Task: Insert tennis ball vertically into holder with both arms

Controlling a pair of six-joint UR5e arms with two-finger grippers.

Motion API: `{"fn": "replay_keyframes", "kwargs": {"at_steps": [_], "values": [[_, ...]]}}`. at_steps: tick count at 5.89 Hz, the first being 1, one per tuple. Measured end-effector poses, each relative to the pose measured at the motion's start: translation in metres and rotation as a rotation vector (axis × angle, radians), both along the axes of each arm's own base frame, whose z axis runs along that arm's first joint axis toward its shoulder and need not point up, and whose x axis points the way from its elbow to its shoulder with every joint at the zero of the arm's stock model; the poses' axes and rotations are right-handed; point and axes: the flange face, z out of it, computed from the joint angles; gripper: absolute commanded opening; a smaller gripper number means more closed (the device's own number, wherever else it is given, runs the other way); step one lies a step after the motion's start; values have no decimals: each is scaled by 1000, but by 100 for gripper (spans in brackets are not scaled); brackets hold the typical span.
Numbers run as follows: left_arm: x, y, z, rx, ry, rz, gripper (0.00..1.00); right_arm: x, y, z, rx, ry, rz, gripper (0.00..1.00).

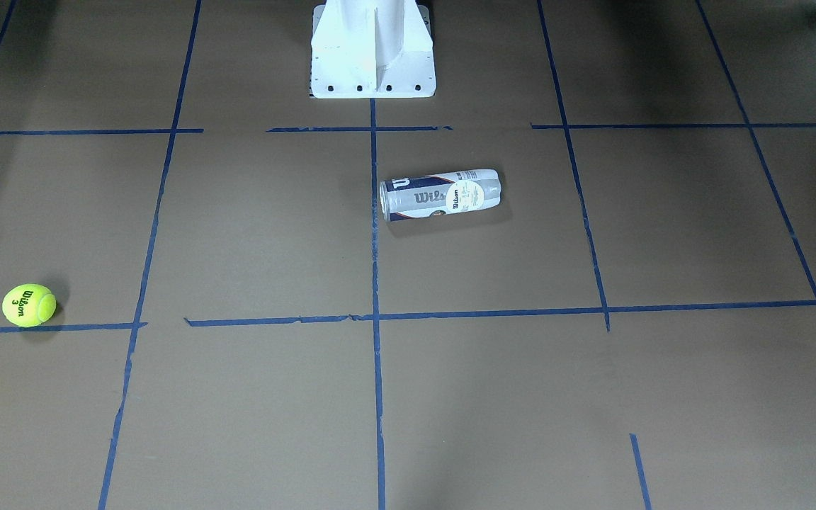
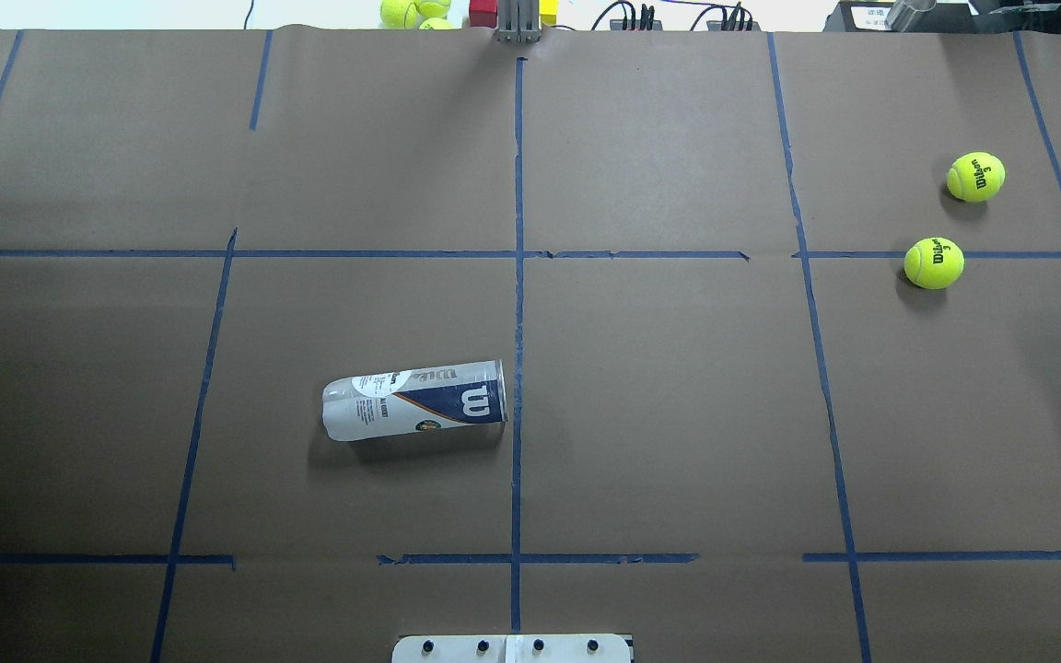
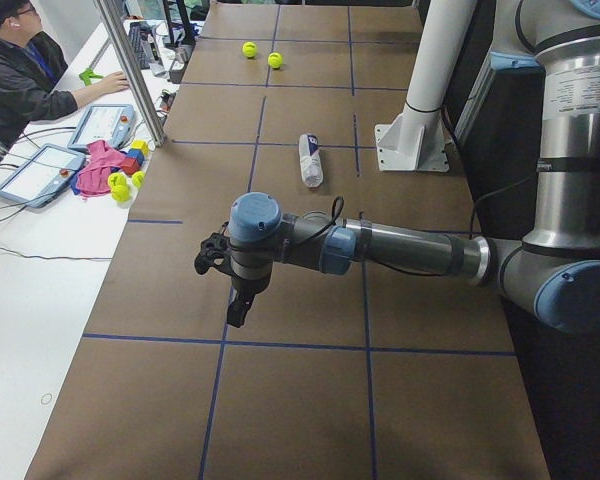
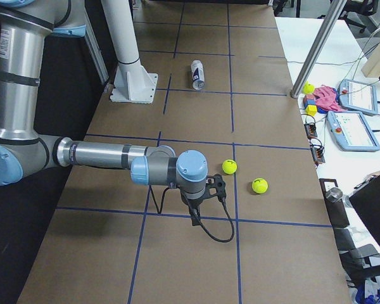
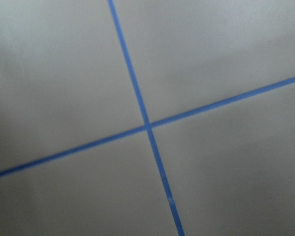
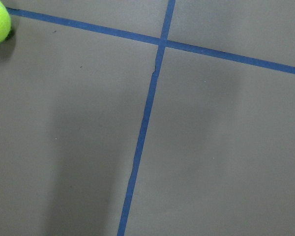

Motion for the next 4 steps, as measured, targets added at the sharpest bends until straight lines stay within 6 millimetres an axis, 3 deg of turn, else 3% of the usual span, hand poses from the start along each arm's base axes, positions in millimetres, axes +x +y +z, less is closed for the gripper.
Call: {"fn": "replay_keyframes", "kwargs": {"at_steps": [1, 2, 4], "values": [[20, -12, -26, 59, 26, 31, 100, 0, 0, 0, 1, 1, 0, 100], [61, -19, -71, 170, 42, 112, 100, 0, 0, -1, 2, 0, 0, 100], [163, -22, -179, 395, 102, 292, 100, 0, 0, 0, 0, 0, -1, 100]]}}
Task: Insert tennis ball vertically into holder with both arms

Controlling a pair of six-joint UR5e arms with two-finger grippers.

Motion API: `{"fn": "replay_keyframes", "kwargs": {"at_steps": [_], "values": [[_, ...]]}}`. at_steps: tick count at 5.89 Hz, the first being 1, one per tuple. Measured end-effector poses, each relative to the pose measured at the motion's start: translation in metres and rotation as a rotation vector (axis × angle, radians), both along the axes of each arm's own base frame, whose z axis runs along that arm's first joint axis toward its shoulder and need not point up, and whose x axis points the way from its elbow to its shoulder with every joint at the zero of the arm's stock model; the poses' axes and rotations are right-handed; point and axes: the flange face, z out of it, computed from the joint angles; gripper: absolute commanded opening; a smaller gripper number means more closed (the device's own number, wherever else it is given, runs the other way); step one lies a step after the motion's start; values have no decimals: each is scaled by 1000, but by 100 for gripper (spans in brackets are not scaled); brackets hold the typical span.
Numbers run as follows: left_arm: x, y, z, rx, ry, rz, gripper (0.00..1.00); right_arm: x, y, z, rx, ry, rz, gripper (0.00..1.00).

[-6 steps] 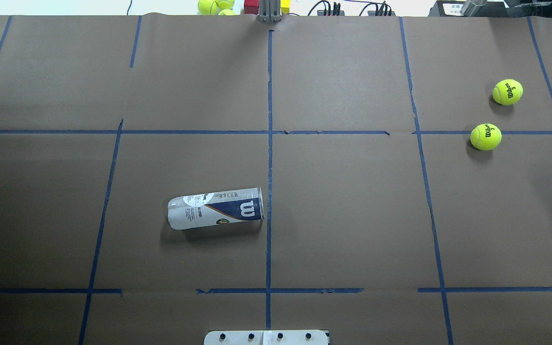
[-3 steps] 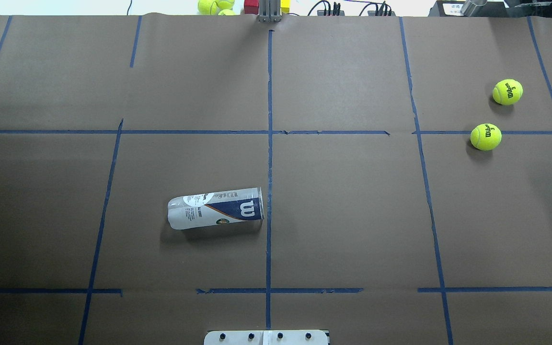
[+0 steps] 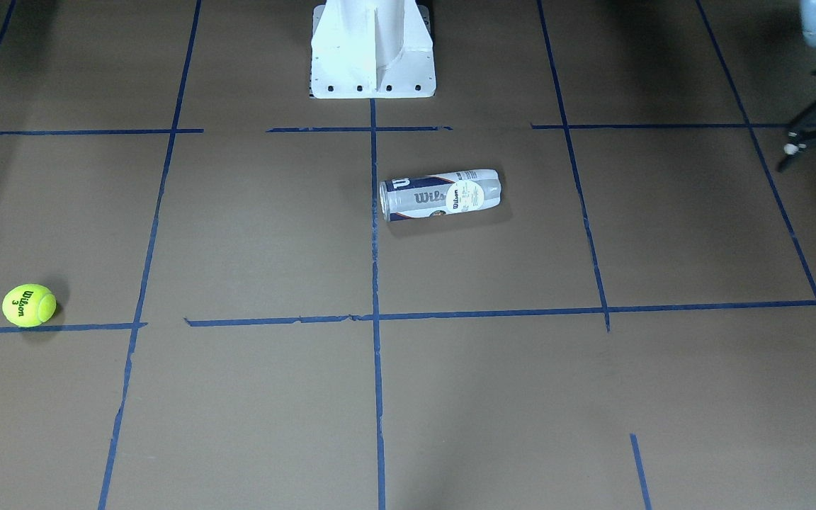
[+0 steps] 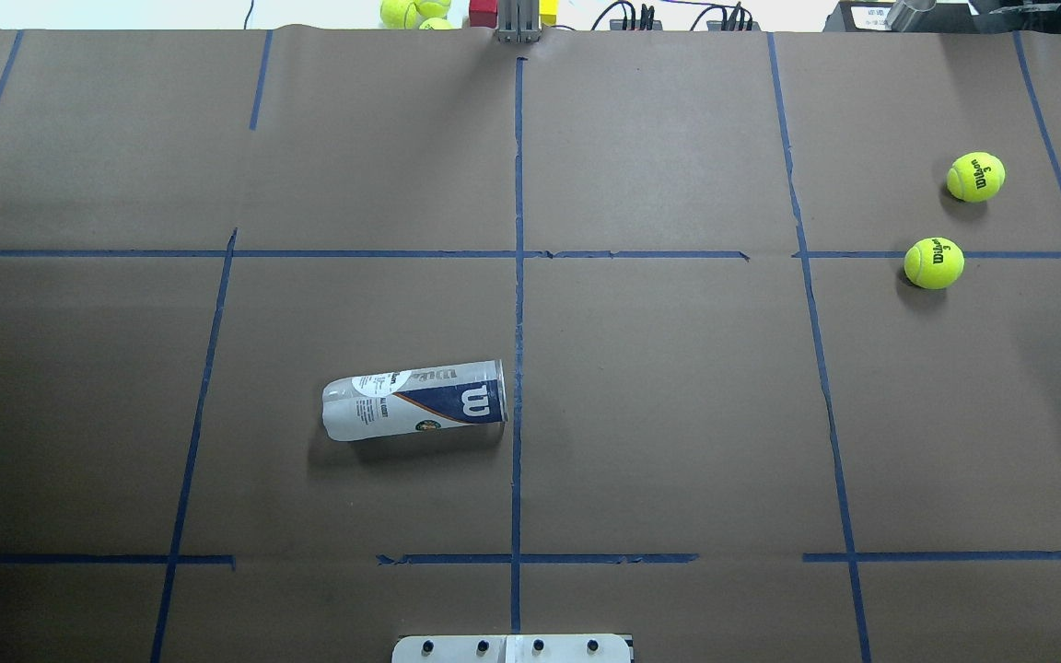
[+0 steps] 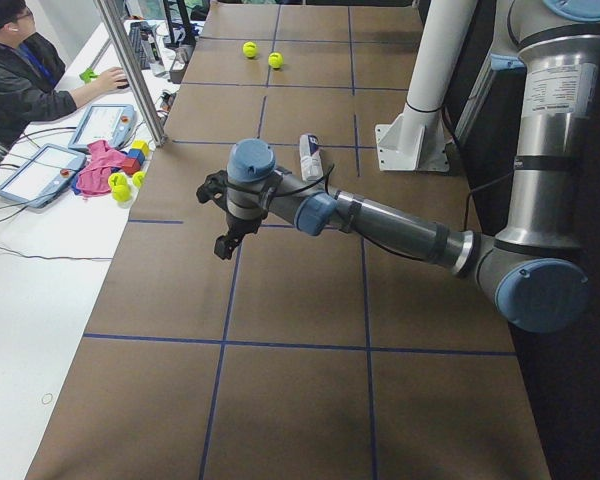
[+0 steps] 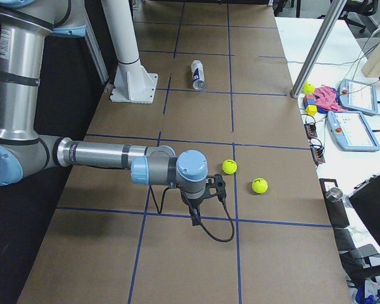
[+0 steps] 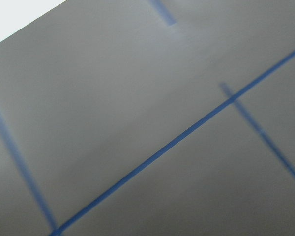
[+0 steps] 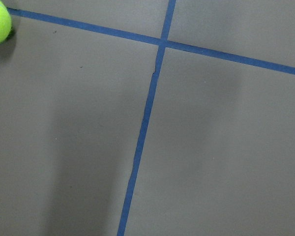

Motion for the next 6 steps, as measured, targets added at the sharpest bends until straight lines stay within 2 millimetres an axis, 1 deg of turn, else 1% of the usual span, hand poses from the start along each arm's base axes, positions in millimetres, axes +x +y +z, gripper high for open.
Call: {"fn": "replay_keyframes", "kwargs": {"at_steps": [1, 2, 3, 4, 5, 6], "values": [[63, 1, -47, 44, 41, 88, 100, 0, 0, 1, -2, -1, 0, 100], [130, 11, -93, 76, 85, 178, 100, 0, 0, 2, -4, -1, 0, 100], [197, 30, -138, 142, 100, 250, 100, 0, 0, 3, -6, -1, 0, 100], [260, 55, -172, 210, 56, 264, 100, 0, 1, 3, -7, -1, 0, 100], [317, 82, -203, 239, -25, 273, 100, 0, 1, 4, -8, -1, 0, 100], [360, 106, -232, 247, -109, 290, 100, 0, 1, 4, -9, -1, 0, 100]]}}
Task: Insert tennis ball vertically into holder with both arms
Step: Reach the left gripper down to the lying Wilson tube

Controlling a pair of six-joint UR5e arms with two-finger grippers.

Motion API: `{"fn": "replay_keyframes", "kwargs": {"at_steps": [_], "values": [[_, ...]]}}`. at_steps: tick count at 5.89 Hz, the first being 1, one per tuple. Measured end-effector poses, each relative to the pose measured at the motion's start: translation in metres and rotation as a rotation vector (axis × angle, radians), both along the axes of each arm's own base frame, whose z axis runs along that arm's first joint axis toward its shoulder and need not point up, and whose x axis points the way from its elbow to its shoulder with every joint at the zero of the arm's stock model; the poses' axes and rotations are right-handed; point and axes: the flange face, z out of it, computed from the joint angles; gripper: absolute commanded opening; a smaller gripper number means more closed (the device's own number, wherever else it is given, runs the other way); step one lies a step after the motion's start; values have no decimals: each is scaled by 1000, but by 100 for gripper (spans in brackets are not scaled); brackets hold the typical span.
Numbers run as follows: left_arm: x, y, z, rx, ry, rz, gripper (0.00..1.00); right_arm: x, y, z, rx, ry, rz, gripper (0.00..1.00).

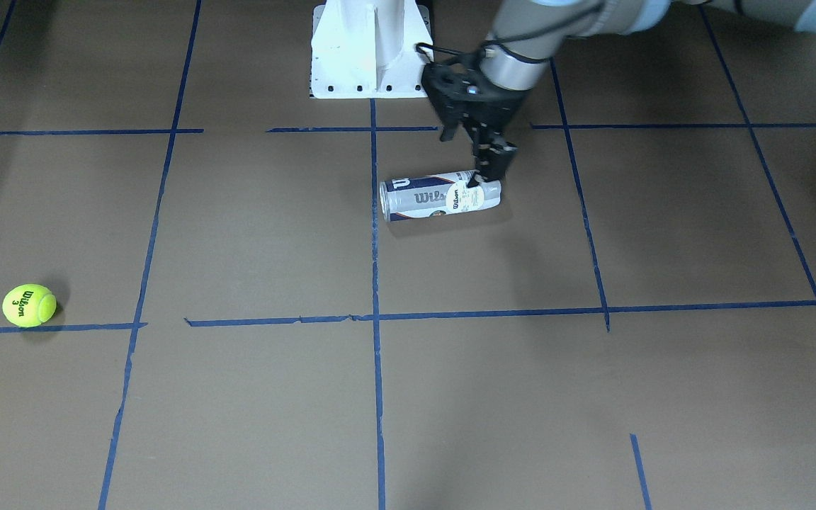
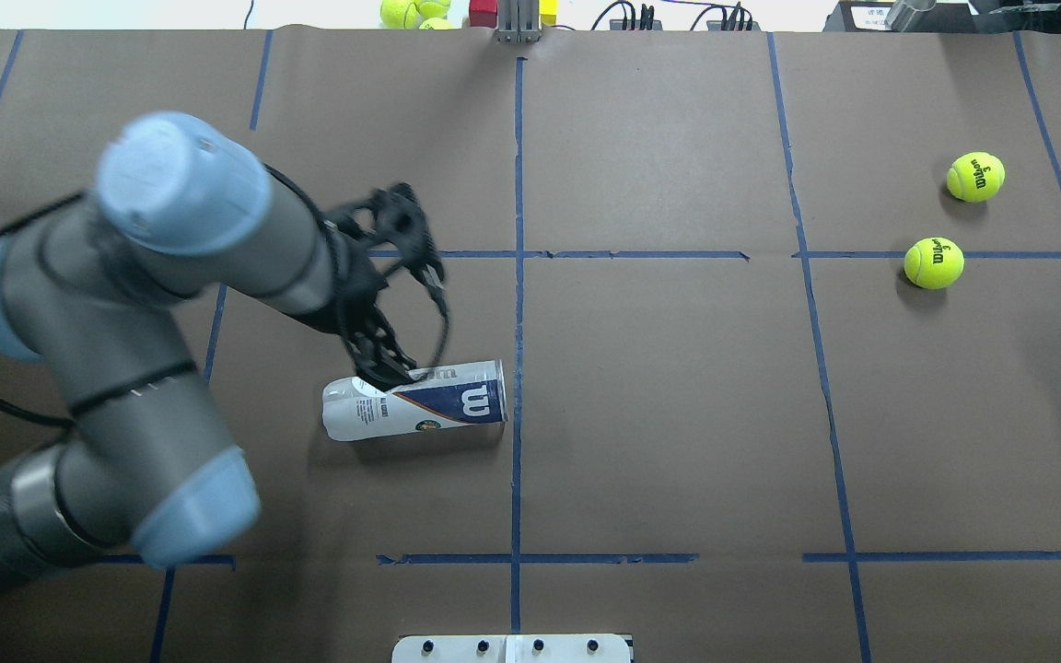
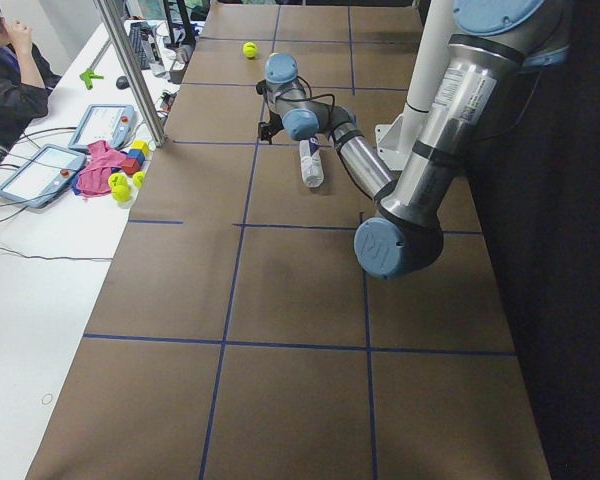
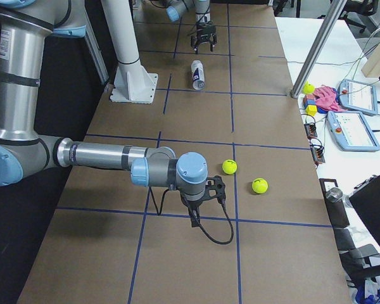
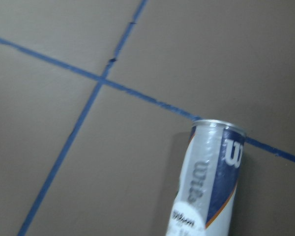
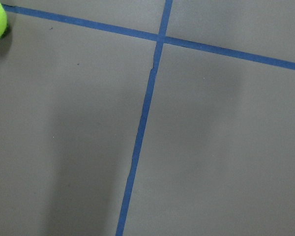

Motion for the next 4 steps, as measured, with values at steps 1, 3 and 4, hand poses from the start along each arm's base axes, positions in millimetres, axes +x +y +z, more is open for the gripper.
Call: {"fn": "replay_keyframes", "kwargs": {"at_steps": [1, 3, 4], "values": [[37, 6, -24, 7, -77, 10, 100, 0, 0, 0, -1, 0, 0, 100], [94, -11, -53, 47, -267, 59, 100, 0, 0, 0, -1, 0, 0, 100], [113, -9, -52, 54, -343, 87, 100, 0, 0, 0, 0, 0, 0, 100]]}}
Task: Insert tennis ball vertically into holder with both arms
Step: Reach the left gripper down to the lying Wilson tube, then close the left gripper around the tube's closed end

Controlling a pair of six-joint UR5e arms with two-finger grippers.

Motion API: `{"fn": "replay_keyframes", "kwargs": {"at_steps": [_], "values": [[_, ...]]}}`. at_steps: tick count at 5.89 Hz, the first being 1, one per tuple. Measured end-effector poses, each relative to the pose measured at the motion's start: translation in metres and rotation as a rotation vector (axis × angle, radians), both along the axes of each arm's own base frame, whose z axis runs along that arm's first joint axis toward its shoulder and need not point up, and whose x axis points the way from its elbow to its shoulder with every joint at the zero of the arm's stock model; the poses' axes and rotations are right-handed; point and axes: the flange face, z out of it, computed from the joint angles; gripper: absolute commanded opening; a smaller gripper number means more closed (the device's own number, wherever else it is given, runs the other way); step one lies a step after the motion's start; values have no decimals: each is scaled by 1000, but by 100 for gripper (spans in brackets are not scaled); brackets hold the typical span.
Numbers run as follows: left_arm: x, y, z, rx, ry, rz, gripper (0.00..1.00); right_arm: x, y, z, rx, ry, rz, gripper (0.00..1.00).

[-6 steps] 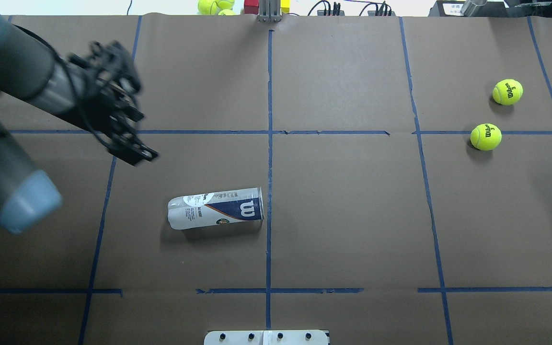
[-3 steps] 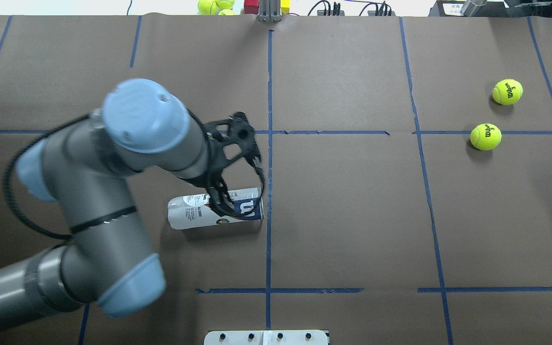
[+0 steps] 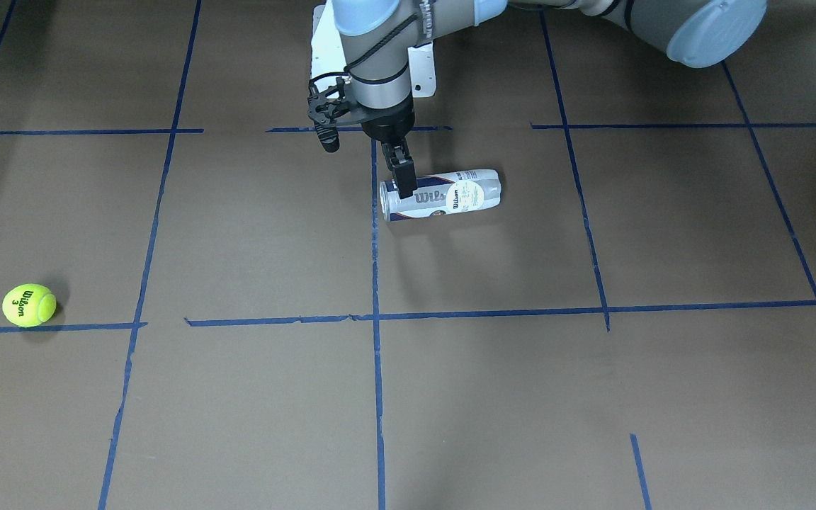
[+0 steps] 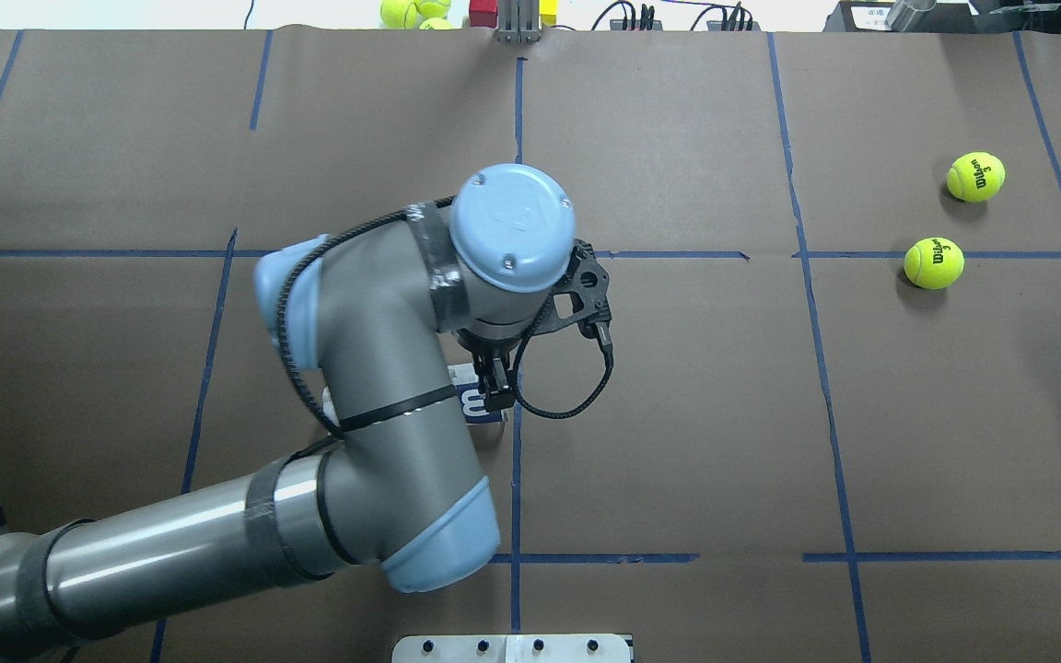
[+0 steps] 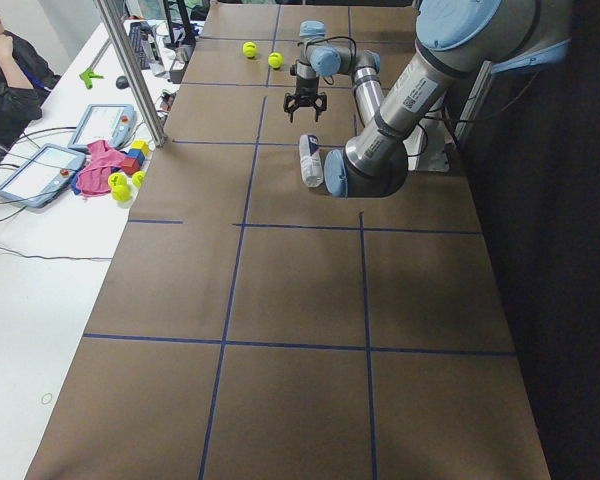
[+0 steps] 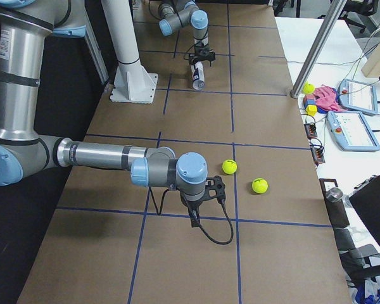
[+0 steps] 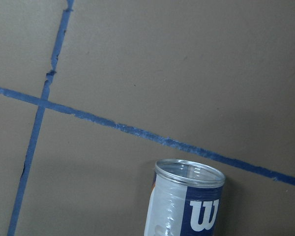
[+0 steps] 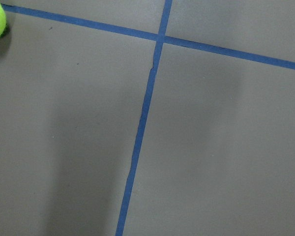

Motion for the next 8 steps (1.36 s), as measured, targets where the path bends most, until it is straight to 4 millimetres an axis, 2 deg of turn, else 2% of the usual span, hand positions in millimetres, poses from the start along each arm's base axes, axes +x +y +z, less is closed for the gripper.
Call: {"fn": "replay_keyframes", "kwargs": {"at_steps": [2, 3, 8], "values": [[38, 1, 14, 6, -110, 45, 100, 0, 0, 0, 0, 1, 0, 100], [51, 7, 20, 5, -135, 63, 100, 0, 0, 0, 0, 1, 0, 100], [71, 10, 44, -6, -168, 84, 100, 0, 0, 0, -1, 1, 0, 100]]}}
